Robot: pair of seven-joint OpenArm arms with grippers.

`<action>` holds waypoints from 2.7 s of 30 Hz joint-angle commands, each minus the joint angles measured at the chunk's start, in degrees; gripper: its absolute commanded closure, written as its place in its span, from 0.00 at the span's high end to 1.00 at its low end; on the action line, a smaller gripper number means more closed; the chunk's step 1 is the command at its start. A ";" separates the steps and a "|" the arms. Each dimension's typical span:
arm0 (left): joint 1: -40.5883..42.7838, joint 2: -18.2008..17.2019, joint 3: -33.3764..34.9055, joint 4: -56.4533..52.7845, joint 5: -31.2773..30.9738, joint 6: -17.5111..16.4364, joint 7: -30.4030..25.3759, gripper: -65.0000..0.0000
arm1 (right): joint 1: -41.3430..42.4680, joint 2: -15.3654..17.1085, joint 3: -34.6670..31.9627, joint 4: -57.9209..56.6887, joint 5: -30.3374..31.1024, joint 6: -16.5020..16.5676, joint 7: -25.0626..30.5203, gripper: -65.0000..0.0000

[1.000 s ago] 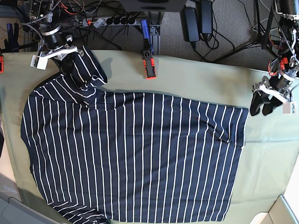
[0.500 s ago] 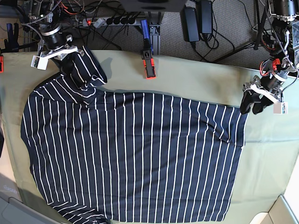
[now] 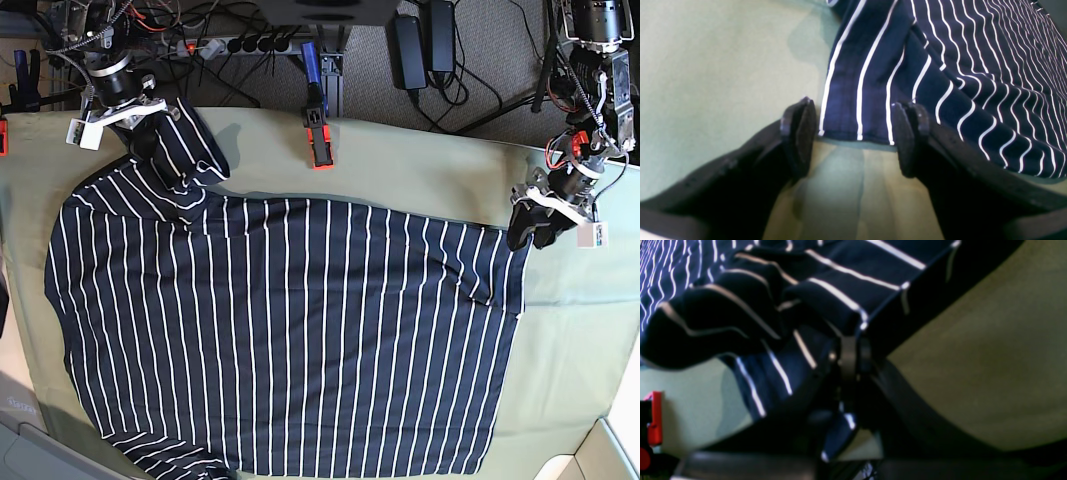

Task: Fold the T-shirt properly
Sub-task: 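Lower the left gripper to the shirt's side edge and grasp it, then lift and pull the shirt with both grippers, stretching it flat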

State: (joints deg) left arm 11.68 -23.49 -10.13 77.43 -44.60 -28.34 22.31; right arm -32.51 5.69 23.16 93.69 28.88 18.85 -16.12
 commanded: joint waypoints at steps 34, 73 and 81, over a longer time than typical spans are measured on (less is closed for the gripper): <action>-2.34 3.37 5.73 0.61 5.44 0.24 -11.65 0.26 | -0.66 0.15 -0.09 0.37 -0.59 1.95 -1.53 0.00; -2.67 2.99 0.74 0.68 -3.50 -8.41 -2.82 0.00 | -1.51 1.03 0.09 1.29 2.25 2.01 -6.23 0.00; 2.45 0.13 -2.27 1.66 -8.07 -11.66 -2.32 0.00 | -5.03 4.72 3.02 3.21 6.60 2.05 -8.83 0.00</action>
State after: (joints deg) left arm 14.63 -22.35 -12.05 77.80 -51.66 -38.06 21.26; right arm -36.69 9.74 25.74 96.44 36.07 18.90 -23.66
